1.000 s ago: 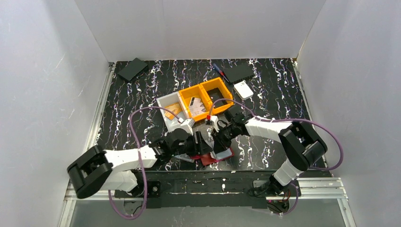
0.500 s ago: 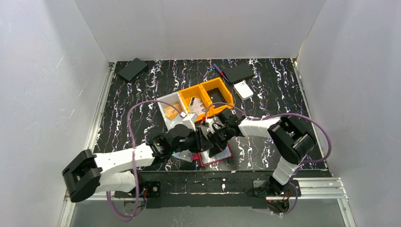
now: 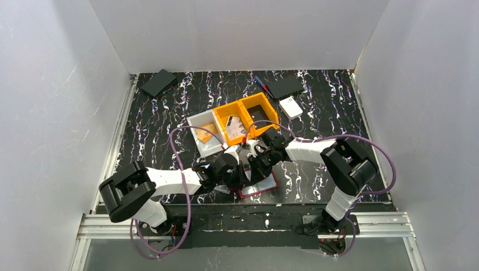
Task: Take the credit cards out of the card holder
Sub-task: Remove the credit card from the card holder.
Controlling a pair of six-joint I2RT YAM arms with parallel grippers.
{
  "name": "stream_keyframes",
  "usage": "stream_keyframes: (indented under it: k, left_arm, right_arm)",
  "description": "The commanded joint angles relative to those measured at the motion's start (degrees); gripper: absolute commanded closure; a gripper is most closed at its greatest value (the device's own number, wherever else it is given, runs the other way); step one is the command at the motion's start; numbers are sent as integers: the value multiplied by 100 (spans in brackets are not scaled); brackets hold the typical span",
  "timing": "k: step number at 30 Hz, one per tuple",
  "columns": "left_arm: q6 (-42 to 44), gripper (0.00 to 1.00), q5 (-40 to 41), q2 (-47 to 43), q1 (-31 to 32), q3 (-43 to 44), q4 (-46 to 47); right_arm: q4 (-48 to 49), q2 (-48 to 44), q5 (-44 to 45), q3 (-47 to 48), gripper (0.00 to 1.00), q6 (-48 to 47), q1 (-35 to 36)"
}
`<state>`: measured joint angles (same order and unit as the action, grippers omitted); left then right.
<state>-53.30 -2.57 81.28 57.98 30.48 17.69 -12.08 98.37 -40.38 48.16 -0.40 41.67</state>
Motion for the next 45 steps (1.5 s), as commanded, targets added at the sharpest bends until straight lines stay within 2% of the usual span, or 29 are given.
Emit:
stream_keyframes:
  k: [1, 3, 8, 19, 29, 45]
  left_arm:
    - [-200, 100, 458, 266, -26, -200, -3]
    - [-326, 100, 557, 304, -48, -337, -11]
    - [-418, 100, 610, 329, -65, -531, -12]
    - [-462, 100, 533, 451, -67, -551, -12]
    - [-480, 100, 538, 440, -67, -578, -12]
    - [-474, 100, 502, 442, -64, -561, -12]
  right_arm:
    - [-363, -240, 393, 360, 87, -609, -153]
    - [-535, -551, 425, 380, 84, -936, -295]
    - [-361, -1335, 632, 14, 66, -1261, -830]
    - [-682, -861, 694, 158, 53, -1258, -1029]
    - [-845, -620, 770, 259, 50, -1293, -1021]
    - [-1002, -952, -54, 280, 55, -1472, -1003]
